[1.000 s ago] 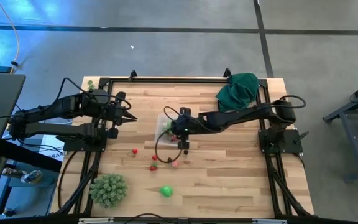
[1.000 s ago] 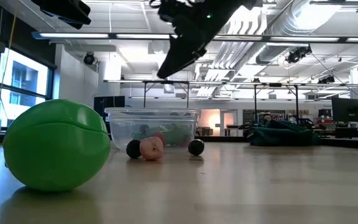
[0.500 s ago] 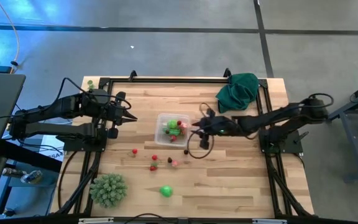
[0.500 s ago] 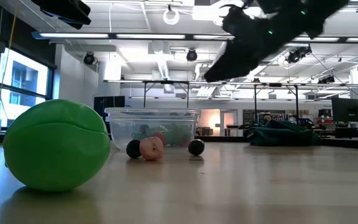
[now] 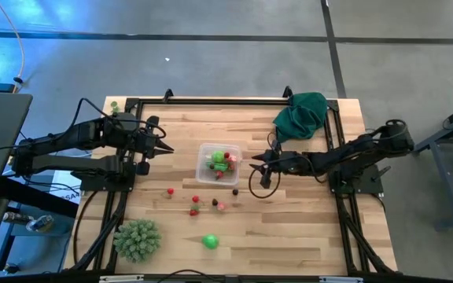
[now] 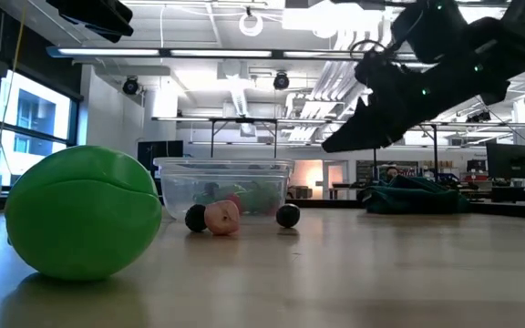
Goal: Pick and placing Produce into tupperware
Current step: Put the blueberry into the transparent container
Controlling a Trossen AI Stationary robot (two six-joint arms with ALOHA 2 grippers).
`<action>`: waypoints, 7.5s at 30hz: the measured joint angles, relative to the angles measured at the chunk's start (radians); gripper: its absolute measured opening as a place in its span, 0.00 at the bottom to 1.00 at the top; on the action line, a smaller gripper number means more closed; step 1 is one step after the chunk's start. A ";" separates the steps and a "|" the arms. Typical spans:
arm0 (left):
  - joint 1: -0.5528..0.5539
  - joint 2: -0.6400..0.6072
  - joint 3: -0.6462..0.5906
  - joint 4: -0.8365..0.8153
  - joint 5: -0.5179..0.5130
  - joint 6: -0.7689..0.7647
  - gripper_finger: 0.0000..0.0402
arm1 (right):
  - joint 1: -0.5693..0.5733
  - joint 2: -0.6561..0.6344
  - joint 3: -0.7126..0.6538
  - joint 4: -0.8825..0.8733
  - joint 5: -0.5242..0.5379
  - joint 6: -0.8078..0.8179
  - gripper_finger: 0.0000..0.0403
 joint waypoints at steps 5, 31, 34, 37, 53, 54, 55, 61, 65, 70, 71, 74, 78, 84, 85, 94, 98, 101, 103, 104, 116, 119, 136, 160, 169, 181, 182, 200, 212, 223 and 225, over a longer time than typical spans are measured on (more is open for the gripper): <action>0.000 0.000 0.000 0.000 0.000 0.000 0.05 | -0.015 0.072 0.000 0.046 -0.005 0.010 0.34; 0.000 0.000 0.000 0.000 0.000 0.000 0.05 | -0.137 0.375 0.218 -0.032 -0.164 0.001 0.34; 0.000 0.000 0.000 0.000 0.000 0.000 0.05 | -0.134 0.375 0.218 -0.045 -0.165 0.003 0.34; 0.000 0.000 0.000 0.000 0.000 0.000 0.05 | -0.126 0.375 0.217 -0.050 -0.158 0.001 0.34; 0.000 0.000 0.000 0.000 0.000 0.000 0.05 | -0.121 0.429 0.217 0.005 -0.159 0.003 0.34; 0.000 0.000 0.000 0.000 0.000 0.000 0.05 | -0.121 0.430 0.217 0.006 -0.159 0.003 0.34; 0.000 0.000 0.000 0.000 0.000 0.000 0.05 | -0.121 0.430 0.217 0.008 -0.159 0.003 0.34; 0.000 0.000 0.000 0.000 0.000 0.000 0.05 | -0.117 0.430 0.217 0.004 -0.158 0.002 0.34; 0.000 0.000 0.000 0.000 0.000 0.000 0.05 | -0.114 0.430 0.217 0.004 -0.158 0.002 0.34; 0.000 0.000 0.000 0.000 0.000 0.000 0.05 | -0.114 0.430 0.217 0.004 -0.159 0.002 0.34; 0.000 0.000 0.000 0.000 0.000 0.000 0.05 | -0.114 0.430 0.217 0.004 -0.159 0.002 0.34; 0.000 0.000 0.000 0.000 0.000 0.000 0.05 | -0.115 0.430 0.217 0.004 -0.159 0.001 0.34; 0.000 0.000 0.000 0.000 0.000 0.000 0.05 | -0.115 0.430 0.217 0.004 -0.161 0.001 0.34; 0.000 0.000 0.000 0.000 0.000 0.000 0.05 | -0.114 0.430 0.217 0.004 -0.166 0.001 0.34; 0.000 0.000 0.000 0.000 0.000 0.000 0.05 | -0.114 0.430 0.217 0.004 -0.167 0.001 0.34; 0.000 0.000 0.000 0.000 0.000 0.000 0.05 | -0.114 0.430 0.217 0.004 -0.178 -0.007 0.27; 0.000 0.000 0.000 0.000 0.000 0.000 0.05 | -0.115 0.430 0.217 0.004 -0.190 -0.007 0.21; 0.000 0.000 0.000 0.000 0.000 0.000 0.05 | -0.115 0.430 0.217 0.004 -0.190 -0.005 0.20; 0.000 0.000 0.000 0.000 0.000 0.000 0.05 | -0.115 0.430 0.217 0.005 -0.190 -0.004 0.20; 0.000 0.000 0.000 0.000 0.000 0.000 0.05 | -0.115 0.430 0.217 0.005 -0.190 -0.004 0.20; 0.000 0.000 0.000 0.000 0.000 0.000 0.05 | -0.115 0.430 0.217 0.012 -0.181 -0.004 0.20; 0.000 0.000 0.000 0.000 0.000 0.000 0.05 | -0.115 0.430 0.217 0.015 -0.181 -0.004 0.18; 0.000 0.000 0.000 0.000 0.000 0.000 0.05 | -0.115 0.430 0.217 0.019 -0.186 0.001 0.09; 0.000 0.000 0.000 0.000 0.000 0.000 0.05 | -0.115 0.430 0.217 0.021 -0.180 0.001 0.08; 0.000 0.000 0.000 0.000 0.000 0.000 0.05 | -0.116 0.430 0.217 0.021 -0.200 0.001 0.08; 0.000 0.000 0.000 0.000 0.000 0.000 0.05 | -0.114 0.431 0.217 0.004 -0.196 0.001 0.23; 0.000 0.000 0.000 0.000 0.000 0.000 0.05 | -0.114 0.431 0.217 0.005 -0.195 0.001 0.25; 0.000 0.000 0.000 0.000 0.000 0.000 0.05 | -0.095 0.464 0.224 0.046 -0.137 -0.042 0.33; 0.000 0.000 0.000 0.000 0.000 0.000 0.05 | -0.091 0.464 0.224 0.049 -0.161 -0.042 0.22; 0.000 0.000 0.000 0.000 0.000 0.000 0.05 | -0.090 0.464 0.224 0.061 -0.181 -0.033 0.09; 0.000 0.000 0.000 0.000 0.000 0.000 0.05 | -0.090 0.464 0.224 0.062 -0.181 -0.033 0.08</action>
